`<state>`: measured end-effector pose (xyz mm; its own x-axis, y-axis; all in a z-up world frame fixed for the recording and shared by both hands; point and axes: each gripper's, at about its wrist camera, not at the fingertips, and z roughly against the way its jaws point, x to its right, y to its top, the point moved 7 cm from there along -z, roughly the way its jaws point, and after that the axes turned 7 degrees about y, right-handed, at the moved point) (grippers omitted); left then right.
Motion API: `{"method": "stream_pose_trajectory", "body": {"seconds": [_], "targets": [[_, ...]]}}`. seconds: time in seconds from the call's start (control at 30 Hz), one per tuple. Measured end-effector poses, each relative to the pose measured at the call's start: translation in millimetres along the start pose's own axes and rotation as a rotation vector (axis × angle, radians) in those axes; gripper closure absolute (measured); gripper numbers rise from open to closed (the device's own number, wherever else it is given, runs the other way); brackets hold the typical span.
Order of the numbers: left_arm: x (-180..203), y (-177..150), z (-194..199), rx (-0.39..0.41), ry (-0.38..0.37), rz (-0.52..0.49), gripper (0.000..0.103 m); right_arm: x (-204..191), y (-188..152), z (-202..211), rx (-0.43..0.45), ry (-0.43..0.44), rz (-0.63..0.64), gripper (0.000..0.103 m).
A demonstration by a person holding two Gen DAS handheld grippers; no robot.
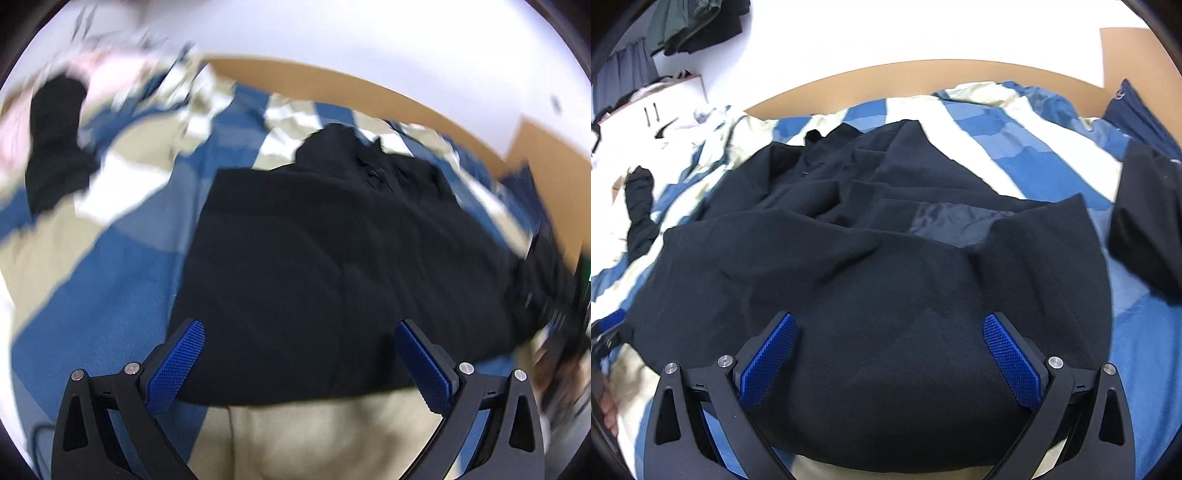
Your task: Fold clothes
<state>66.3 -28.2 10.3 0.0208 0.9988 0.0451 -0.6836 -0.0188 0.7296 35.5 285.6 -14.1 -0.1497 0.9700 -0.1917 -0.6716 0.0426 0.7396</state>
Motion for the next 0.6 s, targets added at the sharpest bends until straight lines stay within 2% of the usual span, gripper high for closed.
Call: {"method": "stream_pose_trajectory", "body": {"seconds": [0.17,0.43,0.53,0.6], "targets": [[14,-11,4,0.004,-0.005,-0.085,0.000,-4,1,7,0.032,-0.068,0.039,0.000],[7,-18,-2,-0.019,-0.027,-0.032,0.000,-3,2,5,0.030,-0.081,0.056,0.000],[8,-18,-7,-0.031,-0.019,-0.035,0.000,-4,-1,9,0.023,-0.042,0.030,0.000],[8,-20,-8,-0.040,-0.019,-0.029,0.000,-1,-8,19,0.022,0.054,-0.046,0.000]]}}
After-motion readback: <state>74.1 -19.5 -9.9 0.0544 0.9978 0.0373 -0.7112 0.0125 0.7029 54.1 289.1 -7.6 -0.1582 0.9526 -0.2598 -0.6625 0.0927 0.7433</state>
